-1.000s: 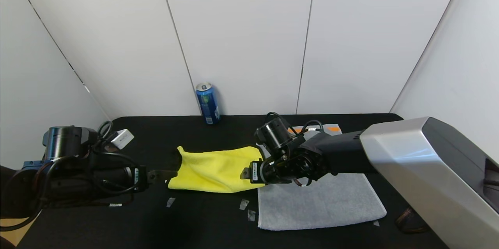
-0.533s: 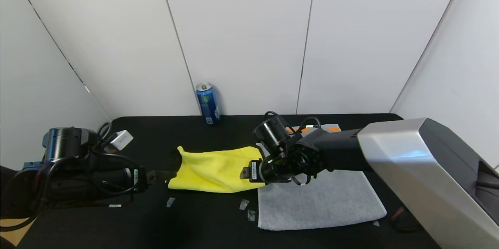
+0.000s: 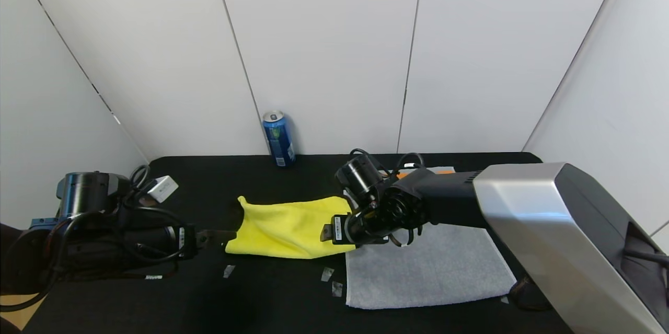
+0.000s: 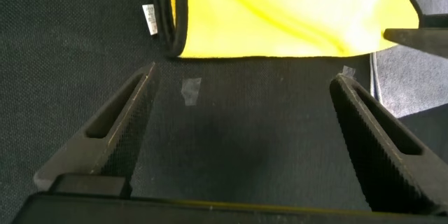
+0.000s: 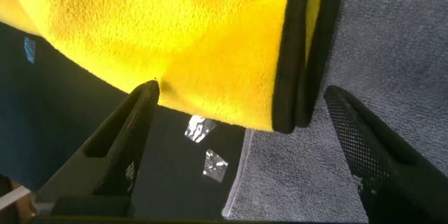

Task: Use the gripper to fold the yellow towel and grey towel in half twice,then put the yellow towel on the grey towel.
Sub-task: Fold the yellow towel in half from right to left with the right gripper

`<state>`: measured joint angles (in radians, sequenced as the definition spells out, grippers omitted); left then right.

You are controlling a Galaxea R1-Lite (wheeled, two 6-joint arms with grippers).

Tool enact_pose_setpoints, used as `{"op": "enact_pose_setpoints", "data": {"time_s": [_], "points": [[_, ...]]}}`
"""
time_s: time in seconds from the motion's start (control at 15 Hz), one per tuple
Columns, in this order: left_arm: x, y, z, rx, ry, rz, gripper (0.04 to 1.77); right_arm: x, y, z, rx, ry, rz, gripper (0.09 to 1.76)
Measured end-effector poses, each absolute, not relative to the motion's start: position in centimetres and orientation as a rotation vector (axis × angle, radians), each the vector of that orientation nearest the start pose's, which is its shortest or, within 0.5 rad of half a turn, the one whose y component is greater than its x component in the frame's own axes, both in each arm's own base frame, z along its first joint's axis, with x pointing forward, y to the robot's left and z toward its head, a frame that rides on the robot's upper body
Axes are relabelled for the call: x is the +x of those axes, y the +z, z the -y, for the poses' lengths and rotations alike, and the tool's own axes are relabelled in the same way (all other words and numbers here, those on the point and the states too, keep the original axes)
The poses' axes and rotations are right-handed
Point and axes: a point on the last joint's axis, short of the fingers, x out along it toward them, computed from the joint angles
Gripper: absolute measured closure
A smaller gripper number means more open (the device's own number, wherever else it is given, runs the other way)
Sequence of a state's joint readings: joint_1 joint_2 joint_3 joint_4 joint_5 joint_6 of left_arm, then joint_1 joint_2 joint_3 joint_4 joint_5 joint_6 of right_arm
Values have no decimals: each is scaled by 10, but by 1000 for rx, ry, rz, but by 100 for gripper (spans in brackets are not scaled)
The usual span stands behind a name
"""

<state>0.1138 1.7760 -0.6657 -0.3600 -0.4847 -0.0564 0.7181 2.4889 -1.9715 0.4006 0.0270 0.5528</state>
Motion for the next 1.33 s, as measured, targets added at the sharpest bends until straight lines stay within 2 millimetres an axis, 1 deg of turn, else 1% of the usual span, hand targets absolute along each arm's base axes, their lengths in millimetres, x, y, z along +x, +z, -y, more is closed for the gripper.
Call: {"op": "enact_pose_setpoints", "data": {"time_s": [0.53,1.33], "points": [[278,102,-22,-278,-329,-733,9,368,73,-324,133,439,-1048,15],[277,100,-23,-279,-326,-739,9,369,73,-328,119,468,-1020,14]]}}
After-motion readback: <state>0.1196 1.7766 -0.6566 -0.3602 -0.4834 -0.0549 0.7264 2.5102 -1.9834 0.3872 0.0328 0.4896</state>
